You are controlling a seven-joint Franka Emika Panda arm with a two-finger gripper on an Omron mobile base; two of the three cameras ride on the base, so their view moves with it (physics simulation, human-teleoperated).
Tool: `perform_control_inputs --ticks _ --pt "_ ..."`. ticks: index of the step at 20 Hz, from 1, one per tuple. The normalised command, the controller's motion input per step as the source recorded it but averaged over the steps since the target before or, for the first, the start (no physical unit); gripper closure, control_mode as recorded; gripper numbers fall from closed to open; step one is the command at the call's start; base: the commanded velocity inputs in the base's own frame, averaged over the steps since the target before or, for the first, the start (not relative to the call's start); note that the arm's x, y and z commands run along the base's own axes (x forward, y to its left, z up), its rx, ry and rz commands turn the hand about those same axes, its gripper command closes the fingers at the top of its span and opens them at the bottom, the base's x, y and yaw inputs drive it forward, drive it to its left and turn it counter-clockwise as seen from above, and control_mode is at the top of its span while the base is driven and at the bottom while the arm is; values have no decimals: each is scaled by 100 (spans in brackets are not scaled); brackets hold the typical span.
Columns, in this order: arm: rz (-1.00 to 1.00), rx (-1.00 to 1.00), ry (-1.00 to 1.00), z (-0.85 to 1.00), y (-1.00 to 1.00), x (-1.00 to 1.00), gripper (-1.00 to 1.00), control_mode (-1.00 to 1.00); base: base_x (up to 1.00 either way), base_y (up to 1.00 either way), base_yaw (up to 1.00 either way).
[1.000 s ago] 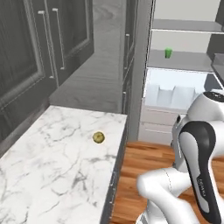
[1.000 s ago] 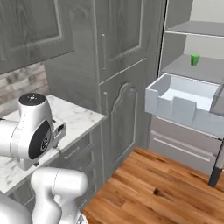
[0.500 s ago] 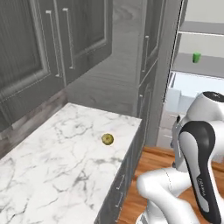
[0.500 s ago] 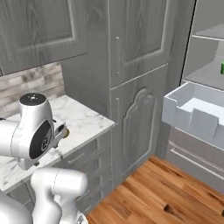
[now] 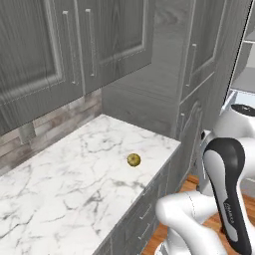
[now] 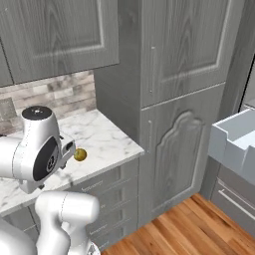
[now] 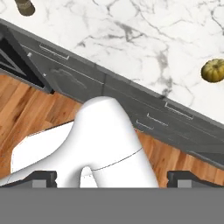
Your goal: Place the eggplant and squash inside the fridge drawer. Close the drawer after placing the vegetables.
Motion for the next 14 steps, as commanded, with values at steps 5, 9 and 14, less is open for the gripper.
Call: perform_control_inputs --ticks 5,9,14 --pt "0 0 0 0 0 0 -100 100 13 4 33" --pt "2 0 0 -4 11 34 -100 -100 2 1 5" --pt "-22 0 -3 -5 56 69 -100 -100 0 0 0"
